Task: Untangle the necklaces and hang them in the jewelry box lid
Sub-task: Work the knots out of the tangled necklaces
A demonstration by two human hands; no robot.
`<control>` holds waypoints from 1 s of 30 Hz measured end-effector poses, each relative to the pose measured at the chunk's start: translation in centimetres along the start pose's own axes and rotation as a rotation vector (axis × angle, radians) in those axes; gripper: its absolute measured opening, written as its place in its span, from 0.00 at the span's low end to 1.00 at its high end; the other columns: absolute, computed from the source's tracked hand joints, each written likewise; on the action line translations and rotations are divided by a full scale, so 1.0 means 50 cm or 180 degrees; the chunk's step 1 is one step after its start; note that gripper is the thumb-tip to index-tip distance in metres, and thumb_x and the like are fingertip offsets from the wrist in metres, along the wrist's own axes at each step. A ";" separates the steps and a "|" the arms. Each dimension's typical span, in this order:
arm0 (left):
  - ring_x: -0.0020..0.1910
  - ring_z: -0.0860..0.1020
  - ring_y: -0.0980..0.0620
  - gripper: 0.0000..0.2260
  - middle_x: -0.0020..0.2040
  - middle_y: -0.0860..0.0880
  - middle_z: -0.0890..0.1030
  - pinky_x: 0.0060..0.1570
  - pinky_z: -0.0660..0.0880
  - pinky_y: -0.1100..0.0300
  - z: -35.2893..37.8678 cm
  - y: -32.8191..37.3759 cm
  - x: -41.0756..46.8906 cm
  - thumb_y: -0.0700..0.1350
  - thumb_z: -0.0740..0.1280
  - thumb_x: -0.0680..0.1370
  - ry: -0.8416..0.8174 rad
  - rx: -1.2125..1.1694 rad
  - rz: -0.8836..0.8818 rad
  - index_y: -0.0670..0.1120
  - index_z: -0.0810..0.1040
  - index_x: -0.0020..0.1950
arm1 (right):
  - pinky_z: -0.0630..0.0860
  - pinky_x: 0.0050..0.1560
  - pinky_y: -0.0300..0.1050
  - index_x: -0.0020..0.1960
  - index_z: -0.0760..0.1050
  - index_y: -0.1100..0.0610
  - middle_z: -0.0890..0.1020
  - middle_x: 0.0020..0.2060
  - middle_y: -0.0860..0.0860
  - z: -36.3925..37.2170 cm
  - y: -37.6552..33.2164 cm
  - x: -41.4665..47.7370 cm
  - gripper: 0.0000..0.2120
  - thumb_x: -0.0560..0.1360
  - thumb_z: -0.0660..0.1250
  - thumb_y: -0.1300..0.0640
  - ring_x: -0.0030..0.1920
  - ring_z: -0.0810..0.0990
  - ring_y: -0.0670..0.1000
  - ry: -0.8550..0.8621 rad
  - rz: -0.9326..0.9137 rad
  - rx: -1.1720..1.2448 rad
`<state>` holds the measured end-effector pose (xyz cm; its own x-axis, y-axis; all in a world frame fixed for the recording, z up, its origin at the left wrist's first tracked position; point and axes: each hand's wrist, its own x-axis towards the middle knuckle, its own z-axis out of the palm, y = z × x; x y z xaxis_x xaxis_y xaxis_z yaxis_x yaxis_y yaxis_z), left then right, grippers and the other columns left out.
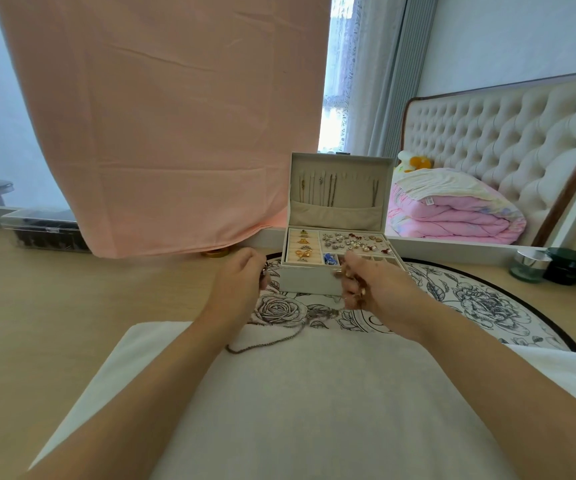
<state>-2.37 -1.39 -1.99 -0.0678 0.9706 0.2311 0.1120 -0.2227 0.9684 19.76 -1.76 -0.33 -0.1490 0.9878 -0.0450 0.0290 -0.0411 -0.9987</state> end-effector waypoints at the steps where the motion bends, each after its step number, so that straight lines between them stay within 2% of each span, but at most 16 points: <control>1: 0.29 0.67 0.55 0.14 0.31 0.51 0.72 0.29 0.64 0.59 -0.009 -0.003 0.004 0.43 0.59 0.82 0.0101 0.0370 0.0297 0.48 0.70 0.35 | 0.71 0.37 0.43 0.46 0.75 0.59 0.69 0.27 0.48 -0.009 0.003 0.000 0.14 0.83 0.62 0.49 0.30 0.68 0.50 0.0032 -0.0065 -0.0374; 4: 0.27 0.68 0.55 0.12 0.29 0.51 0.73 0.32 0.69 0.50 -0.033 -0.015 0.018 0.46 0.59 0.82 0.0309 0.1281 0.0909 0.50 0.70 0.39 | 0.68 0.32 0.42 0.43 0.80 0.56 0.70 0.26 0.48 -0.032 0.015 0.005 0.11 0.80 0.68 0.51 0.27 0.66 0.48 0.0355 -0.0242 -0.1201; 7: 0.26 0.68 0.54 0.11 0.28 0.51 0.74 0.32 0.70 0.49 -0.040 -0.021 0.026 0.47 0.59 0.83 0.0235 0.1386 0.0946 0.51 0.69 0.41 | 0.65 0.29 0.42 0.44 0.83 0.53 0.71 0.28 0.47 -0.035 0.023 0.011 0.09 0.77 0.72 0.48 0.26 0.65 0.47 0.0621 -0.0280 -0.1413; 10: 0.26 0.67 0.55 0.11 0.30 0.48 0.77 0.30 0.65 0.56 -0.031 -0.023 0.031 0.44 0.58 0.84 0.0180 0.0675 0.0517 0.47 0.69 0.41 | 0.67 0.31 0.40 0.42 0.81 0.56 0.73 0.30 0.49 -0.030 0.024 0.012 0.15 0.76 0.72 0.45 0.29 0.67 0.48 0.0706 -0.0351 -0.1824; 14: 0.21 0.61 0.54 0.11 0.33 0.46 0.77 0.25 0.56 0.63 -0.035 -0.028 0.042 0.43 0.57 0.84 0.0015 -0.0519 -0.0304 0.45 0.69 0.42 | 0.64 0.25 0.32 0.45 0.80 0.63 0.69 0.24 0.45 -0.025 0.032 0.012 0.17 0.77 0.71 0.47 0.24 0.64 0.43 0.0836 -0.0411 -0.1795; 17: 0.22 0.62 0.53 0.10 0.36 0.47 0.78 0.25 0.56 0.64 -0.040 -0.034 0.047 0.45 0.57 0.84 -0.0120 -0.0861 -0.0546 0.45 0.69 0.44 | 0.67 0.33 0.36 0.43 0.79 0.61 0.72 0.29 0.45 -0.011 0.035 0.013 0.14 0.78 0.70 0.50 0.30 0.70 0.42 0.0999 -0.0467 -0.1729; 20: 0.25 0.67 0.52 0.09 0.38 0.48 0.81 0.26 0.59 0.62 -0.042 -0.033 0.048 0.45 0.58 0.84 -0.0079 -0.0480 -0.0493 0.45 0.72 0.46 | 0.70 0.38 0.43 0.38 0.77 0.55 0.75 0.31 0.46 -0.001 0.043 0.013 0.12 0.78 0.70 0.52 0.35 0.73 0.46 0.1226 -0.0601 -0.1860; 23: 0.31 0.74 0.53 0.08 0.40 0.50 0.84 0.32 0.68 0.59 -0.040 -0.039 0.047 0.47 0.61 0.83 -0.0035 0.0315 -0.0212 0.46 0.74 0.47 | 0.71 0.38 0.41 0.41 0.79 0.51 0.79 0.36 0.46 0.009 0.054 0.011 0.07 0.78 0.70 0.53 0.38 0.75 0.46 0.1334 -0.0715 -0.2298; 25: 0.34 0.76 0.55 0.06 0.42 0.50 0.85 0.34 0.72 0.62 -0.040 -0.048 0.050 0.45 0.64 0.82 -0.0060 0.0434 -0.0142 0.45 0.76 0.47 | 0.70 0.40 0.36 0.48 0.80 0.49 0.80 0.43 0.45 0.018 0.055 0.013 0.02 0.78 0.70 0.55 0.41 0.76 0.44 0.1236 -0.0709 -0.2590; 27: 0.34 0.77 0.57 0.03 0.45 0.48 0.85 0.32 0.73 0.67 -0.043 -0.055 0.055 0.42 0.66 0.81 -0.0078 0.0321 -0.0234 0.42 0.77 0.49 | 0.70 0.52 0.35 0.58 0.80 0.48 0.78 0.53 0.44 0.027 0.058 0.013 0.10 0.78 0.70 0.57 0.51 0.74 0.43 0.1020 -0.0841 -0.3091; 29: 0.36 0.78 0.54 0.02 0.47 0.45 0.85 0.34 0.76 0.64 -0.048 -0.062 0.061 0.39 0.66 0.81 -0.0090 0.0065 -0.0386 0.42 0.76 0.49 | 0.68 0.64 0.40 0.60 0.80 0.45 0.77 0.58 0.42 0.048 0.054 0.009 0.12 0.78 0.69 0.54 0.58 0.70 0.43 0.0666 -0.1236 -0.3507; 30: 0.36 0.79 0.53 0.02 0.47 0.45 0.84 0.35 0.77 0.62 -0.051 -0.063 0.063 0.39 0.65 0.81 -0.0098 -0.0078 -0.0465 0.42 0.75 0.48 | 0.69 0.67 0.44 0.60 0.80 0.44 0.78 0.58 0.40 0.064 0.050 0.004 0.11 0.78 0.69 0.51 0.60 0.71 0.43 0.0364 -0.1404 -0.3629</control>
<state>-5.46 2.12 -4.07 -0.0511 0.9951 0.0850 0.0791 -0.0808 0.9936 16.62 -2.16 -2.90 -0.2789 0.8937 0.3514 0.8544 0.3980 -0.3340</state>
